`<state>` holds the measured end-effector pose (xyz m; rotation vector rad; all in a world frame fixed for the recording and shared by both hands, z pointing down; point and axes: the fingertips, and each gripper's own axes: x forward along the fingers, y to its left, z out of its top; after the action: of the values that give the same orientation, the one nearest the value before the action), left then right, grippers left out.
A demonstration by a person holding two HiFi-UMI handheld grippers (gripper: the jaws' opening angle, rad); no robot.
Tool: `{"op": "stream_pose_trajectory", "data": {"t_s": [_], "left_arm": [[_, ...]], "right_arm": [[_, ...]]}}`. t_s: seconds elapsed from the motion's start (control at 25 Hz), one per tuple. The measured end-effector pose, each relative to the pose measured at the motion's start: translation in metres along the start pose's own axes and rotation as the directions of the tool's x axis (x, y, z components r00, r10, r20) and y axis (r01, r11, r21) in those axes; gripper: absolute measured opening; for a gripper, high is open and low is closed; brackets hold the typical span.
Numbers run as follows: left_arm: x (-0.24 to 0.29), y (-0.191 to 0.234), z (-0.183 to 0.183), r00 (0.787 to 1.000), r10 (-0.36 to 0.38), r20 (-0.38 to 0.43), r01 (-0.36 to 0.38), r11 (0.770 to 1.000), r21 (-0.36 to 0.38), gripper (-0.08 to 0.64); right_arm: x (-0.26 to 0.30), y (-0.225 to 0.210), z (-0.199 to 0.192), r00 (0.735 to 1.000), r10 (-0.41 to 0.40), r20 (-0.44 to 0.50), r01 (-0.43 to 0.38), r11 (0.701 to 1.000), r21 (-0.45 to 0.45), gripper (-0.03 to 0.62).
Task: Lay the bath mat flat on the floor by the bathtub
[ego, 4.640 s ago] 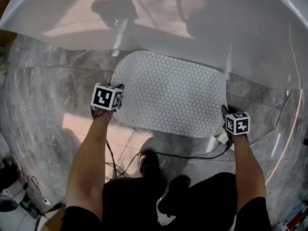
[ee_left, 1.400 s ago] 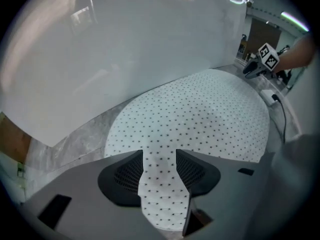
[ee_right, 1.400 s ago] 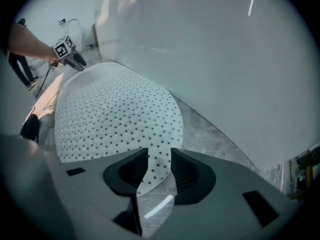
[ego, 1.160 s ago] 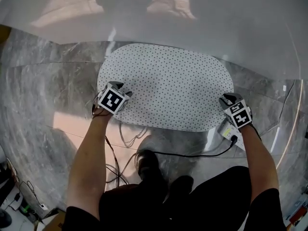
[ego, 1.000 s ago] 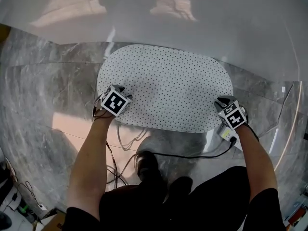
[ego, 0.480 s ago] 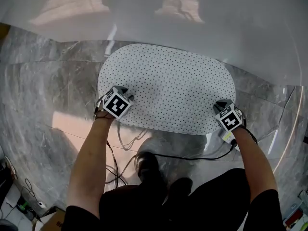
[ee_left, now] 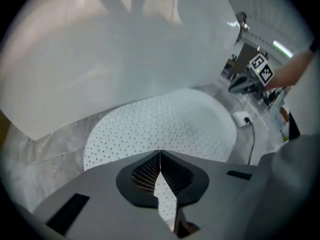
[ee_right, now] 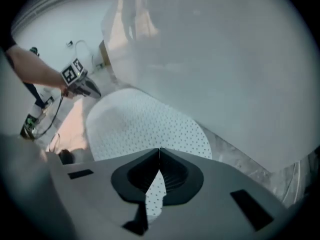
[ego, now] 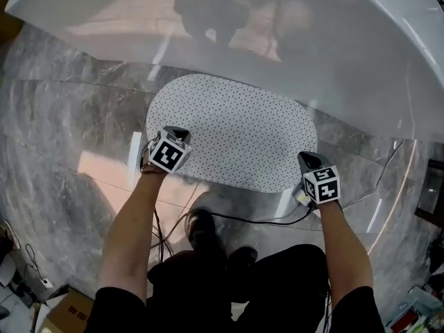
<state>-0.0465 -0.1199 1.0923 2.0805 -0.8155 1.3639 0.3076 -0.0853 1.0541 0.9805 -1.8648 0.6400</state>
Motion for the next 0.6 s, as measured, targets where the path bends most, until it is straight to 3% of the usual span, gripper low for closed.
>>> {"op": "stream_pose_trajectory", "data": {"t_s": [0.16, 0.32, 0.48, 0.6], "left_arm": [[-0.096, -0.032, 0.056, 0.992, -0.033, 0.123, 0.023, 0.997, 0.076, 0.011], [-0.204, -0.053, 0.102, 0.969, -0.026, 0.247, 0.035, 0.999, -0.032, 0.011], [-0.309, -0.09, 0.135, 0.95, 0.006, 0.313, 0.014, 0.998, -0.063, 0.011], [-0.389, -0.121, 0.151, 0.932, -0.015, 0.362, 0.067, 0.989, -0.131, 0.011]], "right_arm": [[-0.08, 0.039, 0.065, 0.99, 0.06, 0.127, -0.059, 0.998, -0.005, 0.018], [-0.15, 0.084, 0.117, 0.98, 0.091, 0.18, -0.089, 0.996, -0.018, 0.017], [-0.232, 0.129, 0.163, 0.971, 0.132, 0.2, -0.127, 0.991, -0.036, 0.017], [-0.305, 0.159, 0.192, 0.96, 0.154, 0.233, -0.166, 0.986, 0.033, 0.017]]}}
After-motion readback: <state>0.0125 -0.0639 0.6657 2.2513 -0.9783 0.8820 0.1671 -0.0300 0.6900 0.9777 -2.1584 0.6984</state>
